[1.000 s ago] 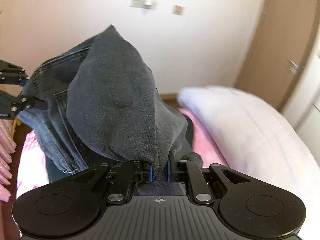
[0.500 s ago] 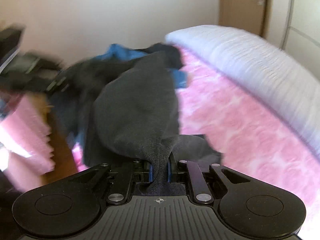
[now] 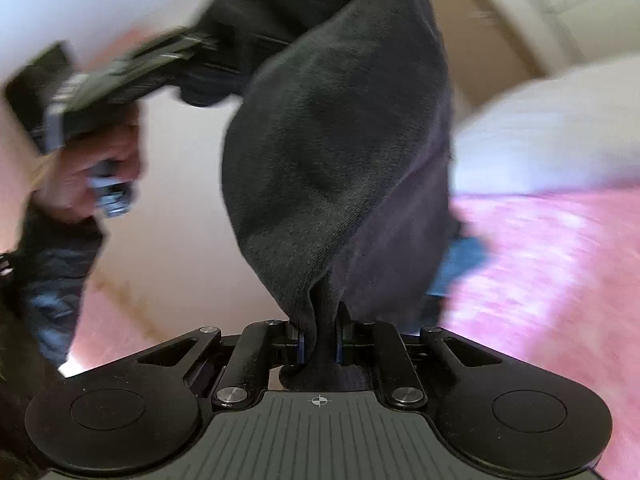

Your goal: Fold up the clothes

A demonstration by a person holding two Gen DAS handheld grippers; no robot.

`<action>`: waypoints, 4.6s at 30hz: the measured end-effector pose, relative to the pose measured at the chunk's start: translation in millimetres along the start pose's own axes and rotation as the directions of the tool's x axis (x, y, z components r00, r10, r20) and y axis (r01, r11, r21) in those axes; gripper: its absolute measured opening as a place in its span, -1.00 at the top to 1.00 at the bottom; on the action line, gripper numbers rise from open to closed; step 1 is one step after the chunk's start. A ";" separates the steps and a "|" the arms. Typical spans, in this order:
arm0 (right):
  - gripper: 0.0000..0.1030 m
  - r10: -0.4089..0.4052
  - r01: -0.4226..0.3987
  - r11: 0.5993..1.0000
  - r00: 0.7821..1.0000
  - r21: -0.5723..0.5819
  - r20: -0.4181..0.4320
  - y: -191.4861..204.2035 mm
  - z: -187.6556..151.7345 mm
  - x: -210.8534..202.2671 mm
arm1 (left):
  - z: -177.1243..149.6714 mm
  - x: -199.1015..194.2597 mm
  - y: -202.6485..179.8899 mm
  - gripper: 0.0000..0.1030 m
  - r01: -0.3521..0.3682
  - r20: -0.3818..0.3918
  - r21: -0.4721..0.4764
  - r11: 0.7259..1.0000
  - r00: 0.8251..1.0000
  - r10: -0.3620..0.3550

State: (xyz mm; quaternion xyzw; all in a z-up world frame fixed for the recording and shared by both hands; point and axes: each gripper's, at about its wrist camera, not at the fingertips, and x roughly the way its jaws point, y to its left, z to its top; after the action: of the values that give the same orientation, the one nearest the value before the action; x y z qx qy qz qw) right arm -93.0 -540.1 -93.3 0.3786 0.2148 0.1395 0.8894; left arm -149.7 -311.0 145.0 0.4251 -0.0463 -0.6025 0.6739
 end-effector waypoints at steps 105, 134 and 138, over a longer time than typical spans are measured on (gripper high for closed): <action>0.65 -0.737 0.048 0.658 0.243 -0.751 -0.631 -343.4 21.7 -186.2 | -392.5 227.6 -204.4 -0.51 0.370 -0.573 -0.526 0.766 0.511 -0.641; 0.86 -0.891 0.175 0.164 0.449 -0.971 -0.069 -135.6 71.3 -256.0 | -225.5 174.9 57.1 0.90 0.083 -0.585 -0.185 0.979 0.791 -0.178; 0.86 -0.836 0.295 0.004 0.525 -0.956 0.159 -72.8 132.1 -256.6 | -146.5 106.4 134.6 0.90 -0.107 -0.509 -0.077 0.991 0.859 0.053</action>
State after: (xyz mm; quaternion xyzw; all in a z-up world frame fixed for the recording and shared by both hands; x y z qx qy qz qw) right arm -245.2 -775.6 6.3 -0.3741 0.4387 -0.0724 0.8139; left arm 67.2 -337.6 88.9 0.5307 0.1452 -0.4433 0.7077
